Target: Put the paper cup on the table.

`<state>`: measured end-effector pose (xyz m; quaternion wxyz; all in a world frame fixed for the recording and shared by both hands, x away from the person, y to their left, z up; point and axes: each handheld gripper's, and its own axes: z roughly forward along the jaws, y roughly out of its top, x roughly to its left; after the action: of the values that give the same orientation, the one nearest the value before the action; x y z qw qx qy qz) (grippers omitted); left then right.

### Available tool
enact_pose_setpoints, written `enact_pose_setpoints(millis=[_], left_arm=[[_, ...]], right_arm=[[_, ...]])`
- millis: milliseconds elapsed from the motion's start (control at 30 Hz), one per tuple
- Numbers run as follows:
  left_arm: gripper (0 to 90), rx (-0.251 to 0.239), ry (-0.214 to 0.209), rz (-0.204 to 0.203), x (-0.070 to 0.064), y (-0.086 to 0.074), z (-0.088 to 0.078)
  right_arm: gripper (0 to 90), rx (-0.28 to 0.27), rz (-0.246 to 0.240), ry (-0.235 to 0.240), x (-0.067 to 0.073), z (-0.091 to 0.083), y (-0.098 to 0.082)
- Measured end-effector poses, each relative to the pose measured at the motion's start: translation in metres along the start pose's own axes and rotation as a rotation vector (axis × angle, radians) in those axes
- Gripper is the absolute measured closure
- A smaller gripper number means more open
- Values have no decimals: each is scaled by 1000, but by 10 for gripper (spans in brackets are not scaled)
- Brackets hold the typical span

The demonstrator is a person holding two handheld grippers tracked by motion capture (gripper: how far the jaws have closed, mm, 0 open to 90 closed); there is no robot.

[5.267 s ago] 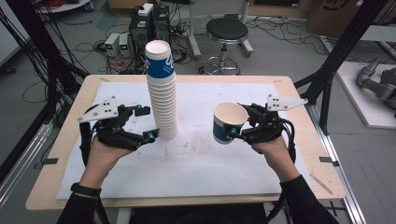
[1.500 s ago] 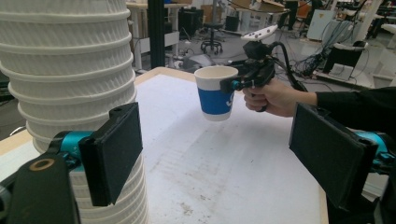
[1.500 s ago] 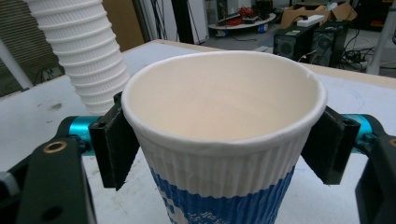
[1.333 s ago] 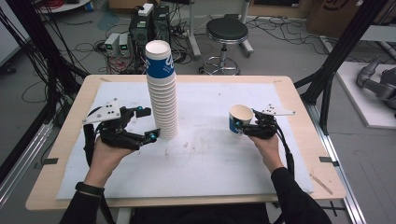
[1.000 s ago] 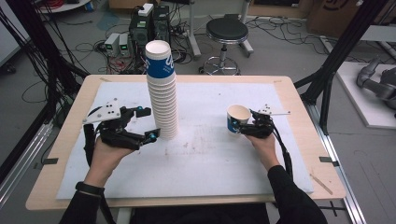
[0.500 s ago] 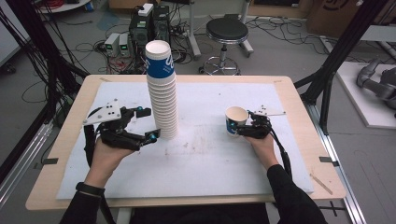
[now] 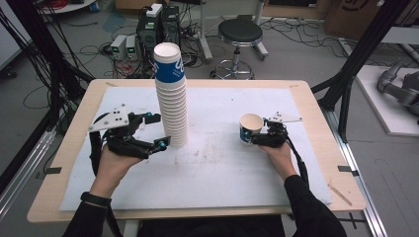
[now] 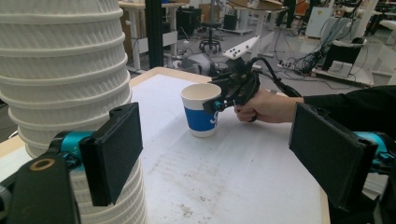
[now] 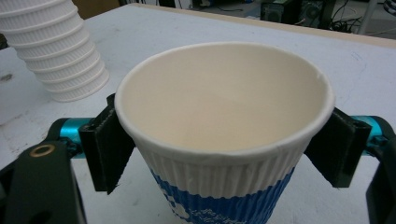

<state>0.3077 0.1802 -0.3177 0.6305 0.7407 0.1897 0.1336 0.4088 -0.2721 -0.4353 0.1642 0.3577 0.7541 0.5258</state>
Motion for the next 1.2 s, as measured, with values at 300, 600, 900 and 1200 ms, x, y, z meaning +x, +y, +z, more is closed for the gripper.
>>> enact_pose_setpoints(millis=[300, 600, 900, 1200], left_arm=[[175, 6, -10, 3, 0, 0, 1], [175, 2, -15, 6, 0, 2, 1], [175, 5, -24, 4, -1, 2, 3], [175, 4, -22, 1, 0, 2, 3]], right_arm=[[172, 47, -1, -33, 3, -2, 2], [148, 84, 16, -54, 6, -5, 2], [147, 121, 29, -68, 10, -8, 1], [147, 151, 51, -76, 12, -16, -1]])
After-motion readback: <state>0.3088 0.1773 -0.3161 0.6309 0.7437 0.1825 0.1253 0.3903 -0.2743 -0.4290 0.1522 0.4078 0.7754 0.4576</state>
